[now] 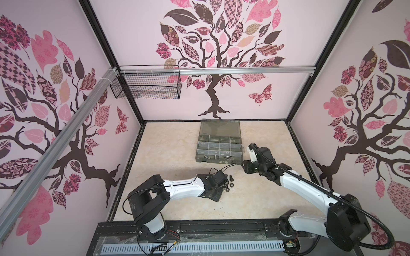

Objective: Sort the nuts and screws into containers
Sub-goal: 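Lower the left gripper and grasp the silver wing nut, then carry the wing nut into the organizer box and open the left gripper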

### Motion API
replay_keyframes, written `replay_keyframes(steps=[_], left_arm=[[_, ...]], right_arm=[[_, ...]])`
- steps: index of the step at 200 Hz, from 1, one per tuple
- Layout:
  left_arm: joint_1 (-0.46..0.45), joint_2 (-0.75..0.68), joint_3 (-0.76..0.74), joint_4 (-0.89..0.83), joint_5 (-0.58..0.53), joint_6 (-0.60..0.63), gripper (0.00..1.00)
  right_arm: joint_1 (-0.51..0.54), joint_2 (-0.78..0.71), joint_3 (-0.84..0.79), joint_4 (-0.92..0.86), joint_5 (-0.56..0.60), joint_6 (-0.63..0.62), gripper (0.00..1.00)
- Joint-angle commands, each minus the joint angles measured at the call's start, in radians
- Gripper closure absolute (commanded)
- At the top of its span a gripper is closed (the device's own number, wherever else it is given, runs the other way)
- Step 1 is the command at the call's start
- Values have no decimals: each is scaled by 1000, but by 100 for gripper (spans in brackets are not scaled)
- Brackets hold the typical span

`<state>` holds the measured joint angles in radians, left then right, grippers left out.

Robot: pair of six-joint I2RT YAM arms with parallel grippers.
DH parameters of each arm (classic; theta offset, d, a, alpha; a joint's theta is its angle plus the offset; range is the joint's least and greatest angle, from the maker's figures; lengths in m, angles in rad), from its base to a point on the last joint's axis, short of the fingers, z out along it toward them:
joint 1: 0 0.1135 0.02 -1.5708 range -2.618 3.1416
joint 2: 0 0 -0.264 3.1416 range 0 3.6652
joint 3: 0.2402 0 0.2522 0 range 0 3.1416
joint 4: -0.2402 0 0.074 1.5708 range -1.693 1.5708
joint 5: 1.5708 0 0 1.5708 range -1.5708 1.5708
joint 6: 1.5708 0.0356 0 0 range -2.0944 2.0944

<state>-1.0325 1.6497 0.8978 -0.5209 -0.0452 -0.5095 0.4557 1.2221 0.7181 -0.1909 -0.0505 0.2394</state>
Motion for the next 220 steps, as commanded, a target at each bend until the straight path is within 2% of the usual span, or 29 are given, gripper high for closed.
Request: replay_keyframes(steps=[1,45,74,105,152,180,220], left_arm=[[-2,26,35,13,-10,22,74],[-2,20,34,12,-12,32,89],[6,-29,100,-29,-45,80,89],[109,-36,271,-37,-41,222,89],[196,180,616,-32,-46,510,87],[228,338,794,-56,-11,569,86],[232,460,880,-27,-4,629,83]], right_arm=[[-6,-28,3,-14,10,-7,50],[-9,-48,1,-27,24,-7,50],[-17,-78,10,-42,40,-7,50],[-31,-133,21,-64,56,-4,50],[-38,-194,27,-106,86,-5,50],[-38,-226,13,-117,87,7,50],[-38,-251,3,-138,87,16,50]])
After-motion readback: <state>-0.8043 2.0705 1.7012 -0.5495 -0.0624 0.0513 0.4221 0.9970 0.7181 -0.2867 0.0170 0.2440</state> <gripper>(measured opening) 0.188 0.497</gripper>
